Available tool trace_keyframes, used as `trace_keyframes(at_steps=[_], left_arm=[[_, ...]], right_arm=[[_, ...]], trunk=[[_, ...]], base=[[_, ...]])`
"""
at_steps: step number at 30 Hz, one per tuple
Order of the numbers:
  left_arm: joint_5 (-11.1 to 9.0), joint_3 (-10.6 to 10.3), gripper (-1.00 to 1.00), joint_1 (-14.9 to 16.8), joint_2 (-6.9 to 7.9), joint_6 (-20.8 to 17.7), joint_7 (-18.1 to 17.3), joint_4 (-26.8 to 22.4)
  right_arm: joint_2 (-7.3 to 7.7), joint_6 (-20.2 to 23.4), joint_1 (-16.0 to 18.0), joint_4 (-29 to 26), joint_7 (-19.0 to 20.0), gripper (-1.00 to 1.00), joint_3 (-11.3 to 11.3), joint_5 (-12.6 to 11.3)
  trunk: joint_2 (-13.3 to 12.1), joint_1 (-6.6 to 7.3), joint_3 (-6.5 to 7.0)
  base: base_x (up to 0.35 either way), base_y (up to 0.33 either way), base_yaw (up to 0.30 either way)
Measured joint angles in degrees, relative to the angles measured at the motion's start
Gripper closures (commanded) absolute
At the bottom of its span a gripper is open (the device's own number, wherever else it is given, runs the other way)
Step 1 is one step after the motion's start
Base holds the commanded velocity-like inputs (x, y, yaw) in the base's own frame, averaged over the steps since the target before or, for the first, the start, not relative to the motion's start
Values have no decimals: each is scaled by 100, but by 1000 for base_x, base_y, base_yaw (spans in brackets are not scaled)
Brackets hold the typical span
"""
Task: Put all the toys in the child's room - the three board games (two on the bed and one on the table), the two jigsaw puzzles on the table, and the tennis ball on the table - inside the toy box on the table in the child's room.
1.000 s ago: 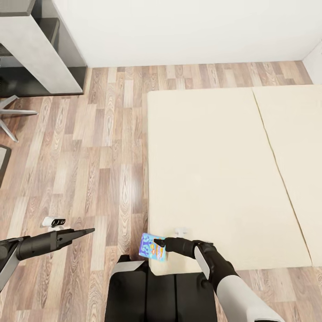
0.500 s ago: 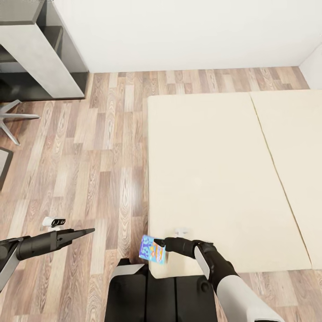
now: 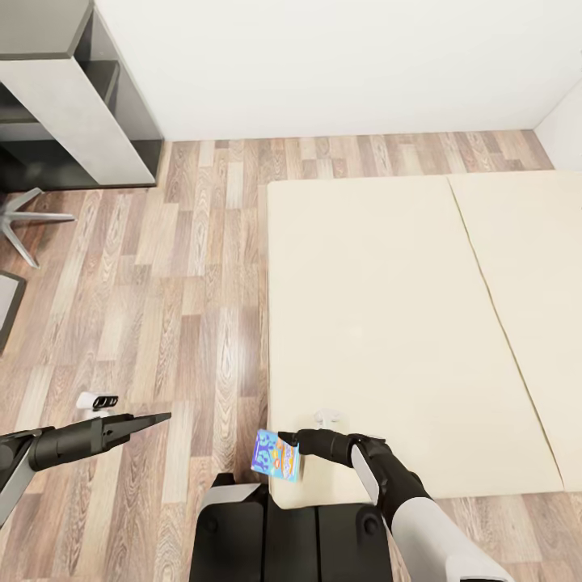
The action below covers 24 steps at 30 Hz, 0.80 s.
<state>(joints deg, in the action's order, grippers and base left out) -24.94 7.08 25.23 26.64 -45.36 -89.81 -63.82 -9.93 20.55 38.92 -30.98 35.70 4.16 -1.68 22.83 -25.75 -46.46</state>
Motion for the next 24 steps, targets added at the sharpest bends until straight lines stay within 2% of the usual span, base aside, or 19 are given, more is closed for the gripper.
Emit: trace_keyframes(at_steps=[11,20,24], left_arm=[[-1,6,-100,-2,5,0,0,-1],[-1,6,-100,-8,5,0,0,0],[-1,6,-100,-9,5,0,0,3]], right_arm=[[0,2,-25,-54,74,-100,1,-12],[0,68,-86,-907,100,-100,4,-60],[0,123,-110,-1250,257,-100,2,-62]], trunk=[[0,0,104],[0,0,189],[0,0,227]], base=[[0,0,0],[0,0,0],[0,0,0]])
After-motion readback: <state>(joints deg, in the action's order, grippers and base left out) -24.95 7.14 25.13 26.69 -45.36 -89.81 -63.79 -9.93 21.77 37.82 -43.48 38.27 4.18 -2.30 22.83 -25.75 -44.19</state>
